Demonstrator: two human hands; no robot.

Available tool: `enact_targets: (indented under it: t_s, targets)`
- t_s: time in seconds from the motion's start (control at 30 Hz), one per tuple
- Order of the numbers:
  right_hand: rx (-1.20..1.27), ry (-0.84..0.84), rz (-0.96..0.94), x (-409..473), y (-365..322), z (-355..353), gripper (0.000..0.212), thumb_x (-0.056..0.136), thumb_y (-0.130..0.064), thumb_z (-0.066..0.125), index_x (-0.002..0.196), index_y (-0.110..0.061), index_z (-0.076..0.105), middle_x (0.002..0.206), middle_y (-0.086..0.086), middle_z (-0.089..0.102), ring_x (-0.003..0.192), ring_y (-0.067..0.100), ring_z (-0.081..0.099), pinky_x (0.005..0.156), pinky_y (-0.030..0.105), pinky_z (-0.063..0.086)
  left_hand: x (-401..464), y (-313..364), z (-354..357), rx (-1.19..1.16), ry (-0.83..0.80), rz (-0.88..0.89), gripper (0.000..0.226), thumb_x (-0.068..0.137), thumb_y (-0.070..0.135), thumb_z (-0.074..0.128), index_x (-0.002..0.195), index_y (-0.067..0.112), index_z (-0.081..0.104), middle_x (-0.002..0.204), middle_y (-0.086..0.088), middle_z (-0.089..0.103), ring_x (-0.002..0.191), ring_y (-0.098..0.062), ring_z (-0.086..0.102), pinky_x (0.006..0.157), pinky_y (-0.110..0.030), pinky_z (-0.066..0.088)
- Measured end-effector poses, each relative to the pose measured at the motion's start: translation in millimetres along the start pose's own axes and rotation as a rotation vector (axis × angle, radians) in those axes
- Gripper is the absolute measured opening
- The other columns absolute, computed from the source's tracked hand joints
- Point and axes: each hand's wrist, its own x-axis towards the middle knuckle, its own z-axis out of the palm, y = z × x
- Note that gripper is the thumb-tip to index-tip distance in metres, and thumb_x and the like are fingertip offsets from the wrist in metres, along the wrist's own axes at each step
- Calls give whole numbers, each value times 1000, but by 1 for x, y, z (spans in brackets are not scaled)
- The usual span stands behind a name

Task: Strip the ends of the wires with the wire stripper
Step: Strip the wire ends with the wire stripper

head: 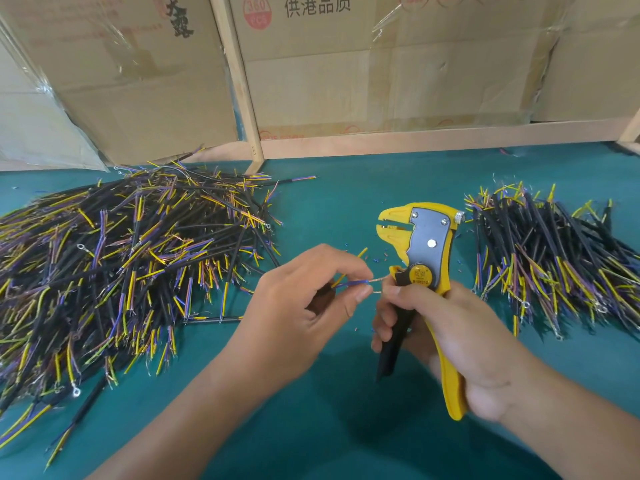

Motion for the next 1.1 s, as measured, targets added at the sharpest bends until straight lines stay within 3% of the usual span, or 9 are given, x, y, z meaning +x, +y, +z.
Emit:
enact_targets:
  t_s: [0.1,0.27,0.4,0.5,0.63,0.67,0.77,0.93,1.1]
  targets:
    - [33,18,13,0,-1,0,31,98,-7,56,72,-17,69,65,10,52,60,26,53,61,37,54,-1,-3,0,-28,-9,-27,9,93,17,66,94,25,64,79,29,50,58,-8,40,58,-11,31]
    - [7,17,-7,0,-3,1,31,98,-6,54,71,-15,65,65,10,49,59,26,50,60,35,54,-4,-8,3,-114,-13,-131,5,92,23,68,91,27,66,64,11,48,53,-11,34,53,-14,29]
    - [-109,12,-73,-1,-4,0,17,86,-19,61,69,-16,63,64,9,52,61,26,55,61,29,53,-1,-5,3,-33,-42,-87,10,92,31,67,88,23,70,74,16,58,54,-6,37,54,-11,29]
    - [-191,-6,-97,-2,-2,-1,19,83,-24,60,69,-12,63,64,8,57,63,26,60,63,26,52,0,-3,3,8,-88,-41,16,92,28,70,84,16,73,74,14,57,63,2,46,61,-7,30]
    - [-189,-17,-103,-2,0,-1,18,83,-24,60,69,-15,63,64,7,57,63,27,59,66,31,52,-1,-5,3,-62,-114,-79,14,94,26,65,83,19,70,77,6,60,69,-17,54,60,-31,40]
    - [-192,-21,-103,-2,0,-1,18,84,-24,60,68,-15,63,64,7,57,63,27,59,66,31,52,-1,-5,4,-61,-112,-75,15,94,26,64,83,18,69,77,6,60,69,-18,53,59,-31,39]
    - [-185,-29,-89,-2,0,0,18,84,-24,60,68,-15,64,64,7,56,63,27,58,65,30,53,0,-4,3,38,-108,21,13,94,19,61,82,16,67,79,10,57,73,-9,52,63,-23,40]
    - [22,-61,55,-1,1,3,11,83,-19,62,73,-15,65,65,7,49,60,25,50,63,40,53,2,-12,-6,459,-130,390,12,95,10,62,91,13,72,89,1,65,67,-25,51,58,-38,48]
    - [122,-57,128,0,-2,3,21,93,-8,62,73,-14,65,64,8,47,57,25,49,60,40,54,0,-14,-9,479,-108,399,12,95,10,63,91,12,74,88,1,66,65,-25,50,57,-38,48]
